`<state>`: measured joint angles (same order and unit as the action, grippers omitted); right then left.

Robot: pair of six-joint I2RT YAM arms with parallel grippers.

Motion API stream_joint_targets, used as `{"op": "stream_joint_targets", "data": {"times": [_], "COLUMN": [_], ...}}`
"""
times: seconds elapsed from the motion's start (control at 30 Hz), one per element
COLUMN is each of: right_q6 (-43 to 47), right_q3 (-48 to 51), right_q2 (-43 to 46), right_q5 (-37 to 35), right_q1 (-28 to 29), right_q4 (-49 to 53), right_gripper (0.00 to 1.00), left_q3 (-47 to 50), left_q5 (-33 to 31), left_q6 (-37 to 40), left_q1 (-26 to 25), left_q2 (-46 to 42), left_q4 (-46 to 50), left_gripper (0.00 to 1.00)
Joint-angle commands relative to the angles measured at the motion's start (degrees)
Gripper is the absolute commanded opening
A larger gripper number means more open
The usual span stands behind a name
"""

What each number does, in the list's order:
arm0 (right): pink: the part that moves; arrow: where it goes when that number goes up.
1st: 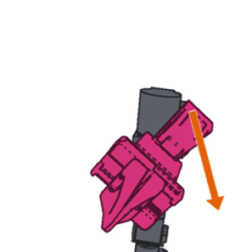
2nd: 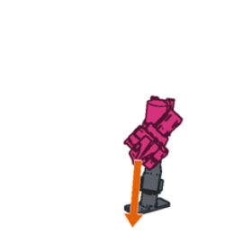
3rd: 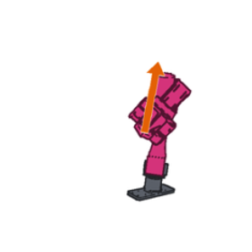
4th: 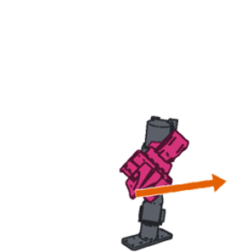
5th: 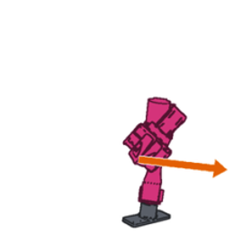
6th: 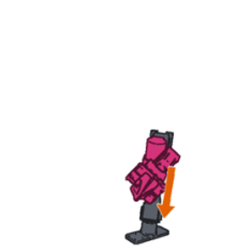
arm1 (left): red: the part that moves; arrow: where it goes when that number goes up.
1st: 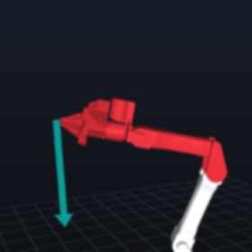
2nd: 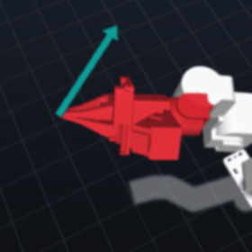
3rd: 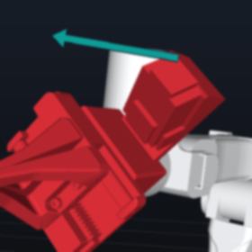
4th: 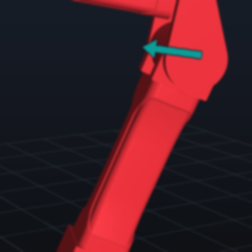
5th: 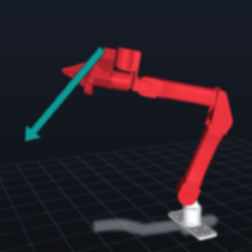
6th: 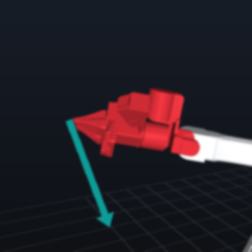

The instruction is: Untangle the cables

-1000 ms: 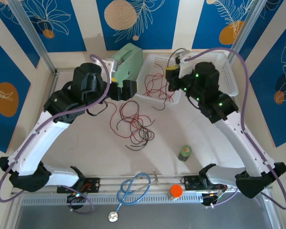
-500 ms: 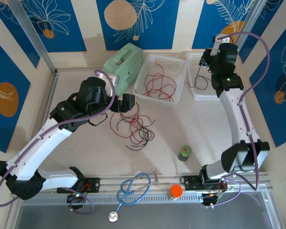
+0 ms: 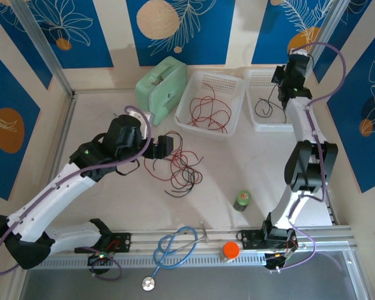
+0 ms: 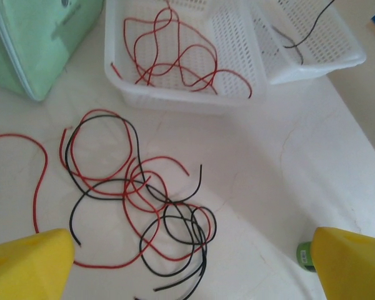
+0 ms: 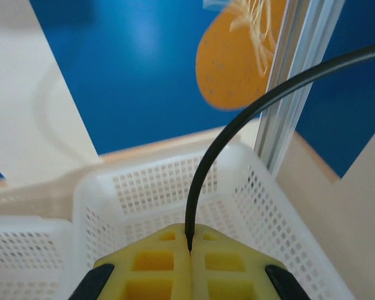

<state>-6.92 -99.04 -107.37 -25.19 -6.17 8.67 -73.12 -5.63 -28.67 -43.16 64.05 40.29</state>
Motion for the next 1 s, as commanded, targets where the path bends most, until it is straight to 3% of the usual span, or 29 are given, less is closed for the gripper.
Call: {"op": "stream_joint_targets", "data": {"times": [0.0, 0.17, 0.37, 0.47, 0.57, 0.67, 0.8, 0.97], "right_q6": [-2.0, -6.0, -10.0, -11.7, -12.5, -12.5, -12.7, -12.6], "right_q3": [-10.3, -29.2, -42.3, -42.3, -42.2, -41.6, -39.6, -34.3], "right_q2": [-9.1, -24.0, -33.7, -34.0, -33.6, -32.0, -28.2, -20.7], "right_q5": [2.6, 5.1, 6.7, 9.4, 11.8, 12.7, 13.7, 13.6], "right_q1": [-0.6, -0.7, -1.3, -2.1, -2.9, -3.0, -3.0, -2.1], "right_q4": [14.7, 36.1, 50.3, 51.7, 52.6, 52.7, 52.0, 50.2], "right_gripper": [0.00, 0.00, 0.00, 0.02, 0.26, 0.41, 0.48, 0.50], "left_q3": [1.0, 1.2, 0.9, 0.8, 0.9, 1.1, 1.2, 2.6], "left_q5": [0.2, 0.1, -0.9, -1.4, -2.0, -2.5, -3.5, -0.9], "left_q6": [-2.3, -2.7, -2.4, -2.5, -2.6, -2.8, -4.0, -6.4], "left_q1": [-0.3, -0.2, -0.1, 0.0, -0.1, 0.0, 0.4, 3.1], "left_q2": [-0.8, -0.3, 0.0, 0.2, 0.5, 1.1, 2.8, 6.8], "left_q4": [0.0, 0.6, 1.7, 2.3, 3.0, 3.7, 5.7, 7.1], "left_gripper": [0.94, 0.92, 0.92, 0.92, 0.93, 0.94, 0.93, 0.84]}}
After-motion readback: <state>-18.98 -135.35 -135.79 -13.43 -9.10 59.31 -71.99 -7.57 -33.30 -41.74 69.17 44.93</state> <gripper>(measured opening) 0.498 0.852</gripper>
